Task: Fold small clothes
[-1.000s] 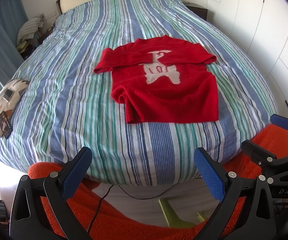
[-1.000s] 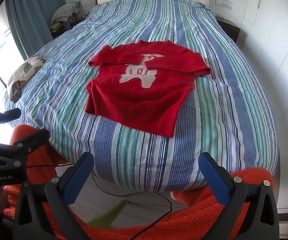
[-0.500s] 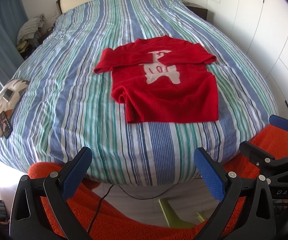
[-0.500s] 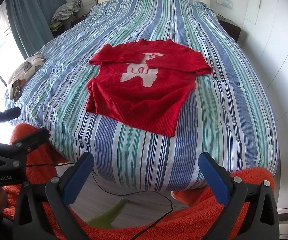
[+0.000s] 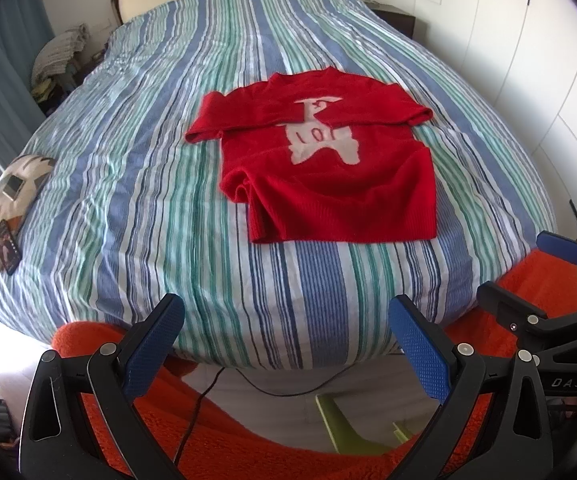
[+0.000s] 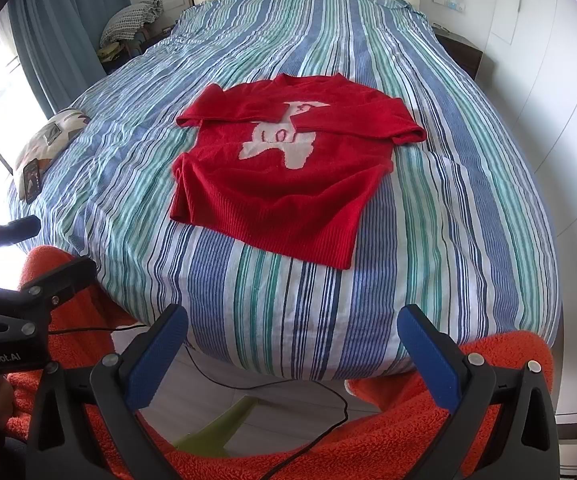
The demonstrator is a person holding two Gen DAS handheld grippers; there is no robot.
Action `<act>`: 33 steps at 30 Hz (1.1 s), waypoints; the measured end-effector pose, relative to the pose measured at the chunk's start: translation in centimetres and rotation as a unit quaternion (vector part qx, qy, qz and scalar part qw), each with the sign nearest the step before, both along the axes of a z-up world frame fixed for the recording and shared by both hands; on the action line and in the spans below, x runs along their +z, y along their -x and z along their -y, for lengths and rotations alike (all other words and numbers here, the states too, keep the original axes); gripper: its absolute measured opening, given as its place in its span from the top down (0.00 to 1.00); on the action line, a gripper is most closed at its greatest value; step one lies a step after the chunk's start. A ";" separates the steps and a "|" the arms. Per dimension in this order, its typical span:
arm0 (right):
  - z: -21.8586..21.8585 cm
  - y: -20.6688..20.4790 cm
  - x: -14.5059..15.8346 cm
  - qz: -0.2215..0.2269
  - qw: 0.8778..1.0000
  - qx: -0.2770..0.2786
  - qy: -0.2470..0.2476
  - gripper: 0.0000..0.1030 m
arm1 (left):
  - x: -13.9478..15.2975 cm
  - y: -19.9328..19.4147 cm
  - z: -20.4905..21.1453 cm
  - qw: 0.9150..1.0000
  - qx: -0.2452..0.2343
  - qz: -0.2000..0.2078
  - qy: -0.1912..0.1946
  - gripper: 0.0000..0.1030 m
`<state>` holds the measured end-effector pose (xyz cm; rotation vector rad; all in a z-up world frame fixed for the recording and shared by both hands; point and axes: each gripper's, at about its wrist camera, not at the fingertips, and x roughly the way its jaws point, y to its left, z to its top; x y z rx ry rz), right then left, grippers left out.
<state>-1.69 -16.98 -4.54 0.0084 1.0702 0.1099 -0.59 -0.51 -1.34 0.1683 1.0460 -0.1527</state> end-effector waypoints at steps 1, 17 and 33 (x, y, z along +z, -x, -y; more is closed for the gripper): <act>0.0 0.0 0.0 0.000 1.000 0.000 0.000 0.00 | 0.0 -0.1 -0.1 1.000 0.000 -0.002 0.004 0.01; 5.0 -1.1 -2.5 0.001 0.998 -0.051 -0.030 0.00 | -3.9 -5.0 -9.4 0.993 0.102 -0.021 0.052 0.01; 8.2 -11.6 -14.8 -0.045 0.983 -0.011 -0.179 0.37 | -16.6 -16.3 -6.2 0.986 0.021 -0.104 0.130 0.95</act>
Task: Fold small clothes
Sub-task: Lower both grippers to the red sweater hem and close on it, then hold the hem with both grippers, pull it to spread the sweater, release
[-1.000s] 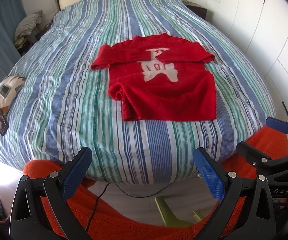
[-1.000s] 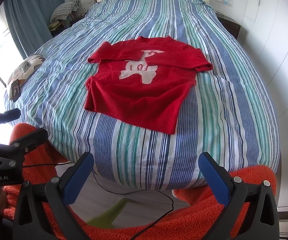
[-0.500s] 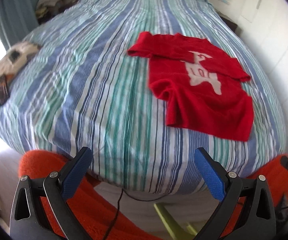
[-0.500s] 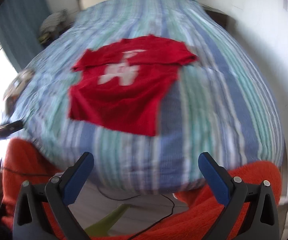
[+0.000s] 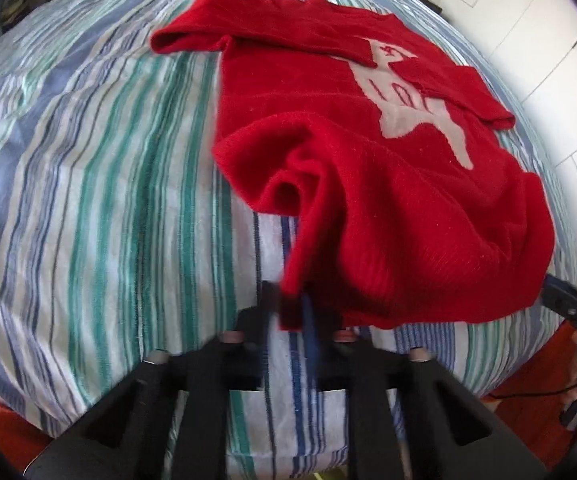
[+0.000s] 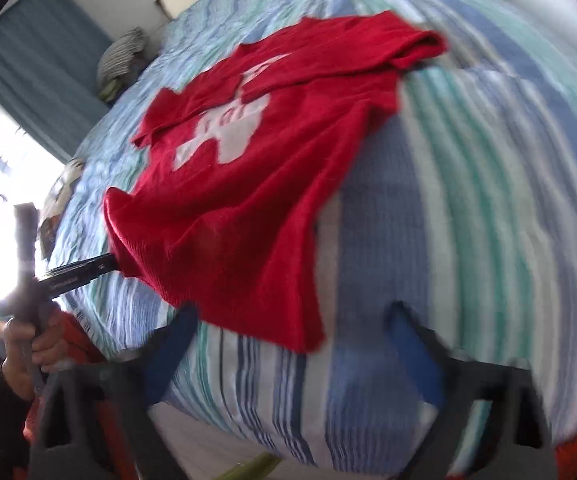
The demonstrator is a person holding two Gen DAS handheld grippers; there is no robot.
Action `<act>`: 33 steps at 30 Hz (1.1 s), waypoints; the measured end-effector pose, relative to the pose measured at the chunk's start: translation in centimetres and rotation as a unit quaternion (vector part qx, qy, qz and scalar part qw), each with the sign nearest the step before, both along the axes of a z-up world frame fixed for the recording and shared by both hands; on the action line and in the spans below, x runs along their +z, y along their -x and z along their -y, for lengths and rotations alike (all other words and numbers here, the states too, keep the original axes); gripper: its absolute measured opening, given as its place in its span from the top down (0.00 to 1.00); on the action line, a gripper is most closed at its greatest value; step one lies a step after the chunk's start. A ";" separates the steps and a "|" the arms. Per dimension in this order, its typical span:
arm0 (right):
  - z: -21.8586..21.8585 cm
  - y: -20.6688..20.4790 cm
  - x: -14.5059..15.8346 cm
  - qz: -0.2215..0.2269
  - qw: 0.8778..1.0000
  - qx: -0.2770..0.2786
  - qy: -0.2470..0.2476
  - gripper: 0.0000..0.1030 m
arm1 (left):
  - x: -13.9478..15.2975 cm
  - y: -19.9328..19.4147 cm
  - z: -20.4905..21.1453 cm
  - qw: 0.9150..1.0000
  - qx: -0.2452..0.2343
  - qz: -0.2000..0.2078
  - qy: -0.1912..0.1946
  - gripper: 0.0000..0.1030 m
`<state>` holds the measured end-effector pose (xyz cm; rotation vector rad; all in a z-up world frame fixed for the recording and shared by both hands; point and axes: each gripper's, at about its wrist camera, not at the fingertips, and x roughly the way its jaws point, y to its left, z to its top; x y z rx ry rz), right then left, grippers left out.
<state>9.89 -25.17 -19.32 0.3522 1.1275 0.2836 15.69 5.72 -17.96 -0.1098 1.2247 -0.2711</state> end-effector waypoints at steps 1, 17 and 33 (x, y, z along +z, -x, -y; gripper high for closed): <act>-0.1 -0.6 -0.7 -0.011 1.000 0.005 -0.007 0.78 | 0.4 0.2 -0.3 1.000 0.010 0.003 0.007 0.96; 2.5 2.3 -2.1 -0.113 0.992 -0.065 0.000 0.96 | -0.5 6.7 -3.0 0.997 0.034 -0.054 -0.050 0.97; 2.5 2.9 -3.4 -0.089 0.992 -0.090 0.012 0.98 | -2.3 7.1 0.2 0.995 0.036 -0.024 -0.092 0.97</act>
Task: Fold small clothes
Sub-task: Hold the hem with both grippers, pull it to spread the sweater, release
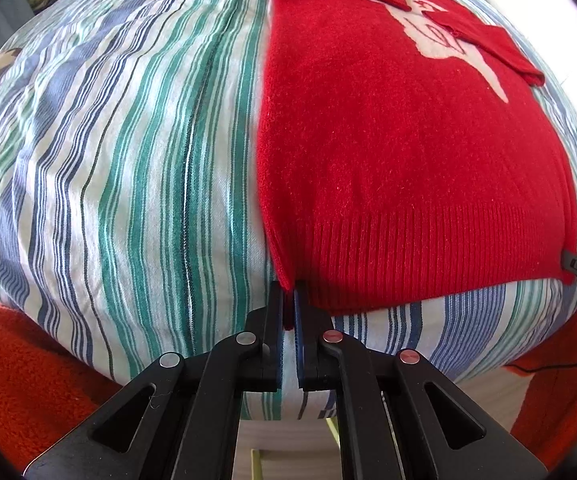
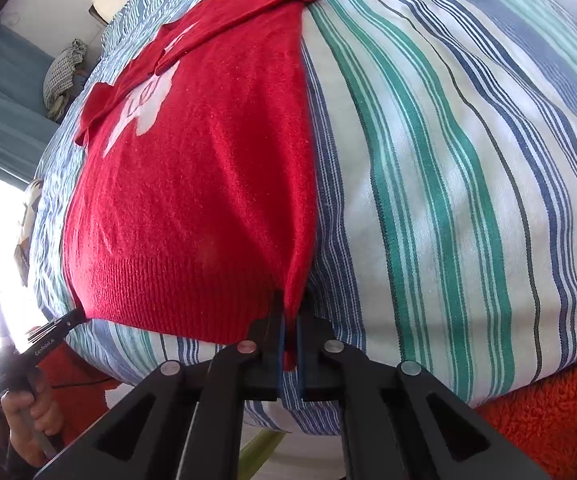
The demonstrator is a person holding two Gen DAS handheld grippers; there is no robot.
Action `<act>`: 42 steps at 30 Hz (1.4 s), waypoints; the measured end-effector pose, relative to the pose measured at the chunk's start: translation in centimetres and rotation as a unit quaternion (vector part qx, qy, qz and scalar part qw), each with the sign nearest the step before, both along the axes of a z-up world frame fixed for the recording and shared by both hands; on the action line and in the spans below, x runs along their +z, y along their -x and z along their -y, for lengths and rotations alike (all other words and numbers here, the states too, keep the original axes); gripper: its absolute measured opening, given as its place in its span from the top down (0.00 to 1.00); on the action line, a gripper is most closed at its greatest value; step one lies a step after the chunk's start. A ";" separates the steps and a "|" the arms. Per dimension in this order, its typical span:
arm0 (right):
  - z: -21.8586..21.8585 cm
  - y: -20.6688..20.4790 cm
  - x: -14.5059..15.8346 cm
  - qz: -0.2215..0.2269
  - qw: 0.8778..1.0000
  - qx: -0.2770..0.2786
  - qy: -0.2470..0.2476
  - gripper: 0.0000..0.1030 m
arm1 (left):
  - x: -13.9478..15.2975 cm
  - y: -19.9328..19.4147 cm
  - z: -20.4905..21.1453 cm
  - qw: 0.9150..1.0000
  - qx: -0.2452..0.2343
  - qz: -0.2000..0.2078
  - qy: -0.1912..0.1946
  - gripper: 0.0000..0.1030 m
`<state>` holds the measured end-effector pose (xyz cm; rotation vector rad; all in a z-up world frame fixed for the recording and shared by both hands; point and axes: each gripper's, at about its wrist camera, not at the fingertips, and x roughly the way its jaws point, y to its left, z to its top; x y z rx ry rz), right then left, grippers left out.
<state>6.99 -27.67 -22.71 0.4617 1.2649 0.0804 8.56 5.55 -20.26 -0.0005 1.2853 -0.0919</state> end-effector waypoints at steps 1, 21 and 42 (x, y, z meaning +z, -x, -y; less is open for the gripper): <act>0.1 0.0 0.0 0.000 1.000 -0.001 -0.002 0.98 | 0.0 0.1 0.0 1.000 0.001 -0.001 0.001 0.97; 0.2 0.2 -0.1 0.004 1.000 -0.003 -0.005 0.98 | -0.1 -0.2 -0.4 1.000 -0.003 -0.002 -0.006 0.96; 1.2 0.6 -0.3 0.002 0.999 -0.023 -0.037 0.98 | 0.1 0.1 0.0 1.000 -0.012 0.004 -0.016 0.96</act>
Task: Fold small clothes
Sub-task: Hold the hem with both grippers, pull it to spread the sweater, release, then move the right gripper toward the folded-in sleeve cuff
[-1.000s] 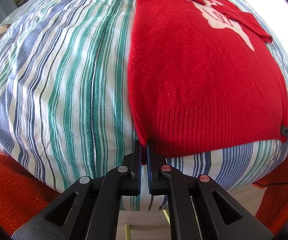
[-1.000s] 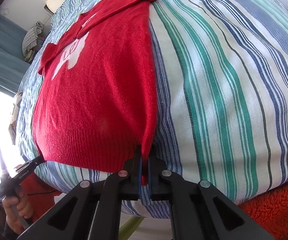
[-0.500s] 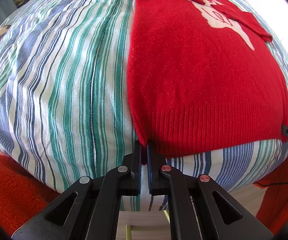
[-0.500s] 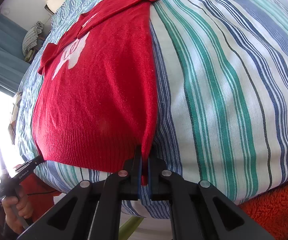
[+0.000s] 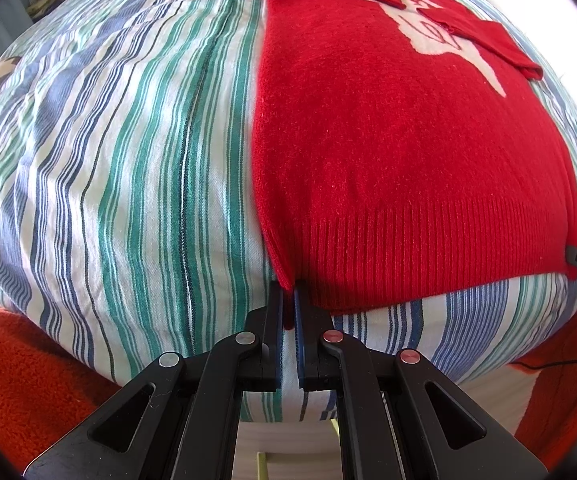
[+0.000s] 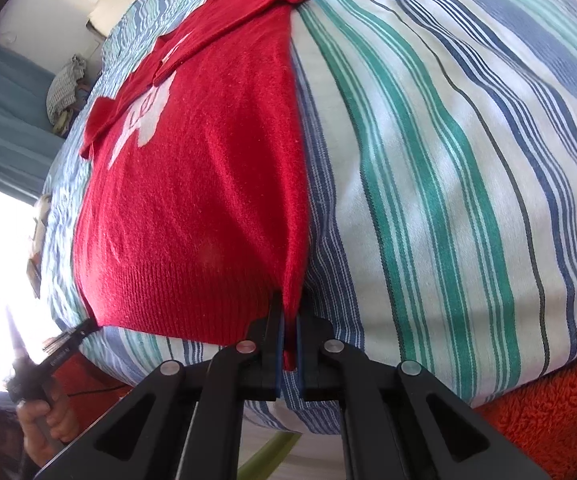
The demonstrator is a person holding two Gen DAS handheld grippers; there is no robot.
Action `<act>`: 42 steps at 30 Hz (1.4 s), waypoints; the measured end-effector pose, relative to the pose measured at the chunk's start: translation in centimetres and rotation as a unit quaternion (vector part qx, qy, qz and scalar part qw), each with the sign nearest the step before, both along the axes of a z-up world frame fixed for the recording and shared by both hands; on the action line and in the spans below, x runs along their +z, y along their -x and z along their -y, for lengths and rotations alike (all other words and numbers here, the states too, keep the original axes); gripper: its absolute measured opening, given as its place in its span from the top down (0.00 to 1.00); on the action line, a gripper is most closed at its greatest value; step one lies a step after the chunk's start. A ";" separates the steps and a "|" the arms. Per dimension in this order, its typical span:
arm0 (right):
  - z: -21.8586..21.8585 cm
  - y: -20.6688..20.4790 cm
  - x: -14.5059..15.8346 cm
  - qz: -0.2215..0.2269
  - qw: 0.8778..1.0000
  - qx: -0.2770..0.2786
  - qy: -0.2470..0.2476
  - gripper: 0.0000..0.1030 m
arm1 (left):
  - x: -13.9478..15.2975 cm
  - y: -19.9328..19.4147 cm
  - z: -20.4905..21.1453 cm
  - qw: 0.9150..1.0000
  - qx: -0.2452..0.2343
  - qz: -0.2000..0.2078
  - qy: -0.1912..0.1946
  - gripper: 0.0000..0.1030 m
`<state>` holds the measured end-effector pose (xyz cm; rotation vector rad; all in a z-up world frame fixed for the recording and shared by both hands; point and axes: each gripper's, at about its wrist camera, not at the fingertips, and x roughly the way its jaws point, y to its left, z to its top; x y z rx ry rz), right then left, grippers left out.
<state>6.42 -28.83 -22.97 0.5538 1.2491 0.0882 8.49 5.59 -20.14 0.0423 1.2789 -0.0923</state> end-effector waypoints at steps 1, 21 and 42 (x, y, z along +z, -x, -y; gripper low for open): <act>0.2 0.1 0.0 -0.001 1.000 -0.004 -0.005 0.98 | 0.1 0.1 0.1 1.000 -0.002 0.001 -0.003 0.96; 1.7 3.9 7.2 0.023 0.989 -0.068 0.133 0.45 | 7.7 4.0 -3.2 0.996 0.068 0.051 -0.006 0.25; 0.2 4.8 9.6 0.115 0.969 -0.065 0.208 0.39 | 8.3 4.0 -3.3 0.984 0.118 0.131 0.030 0.10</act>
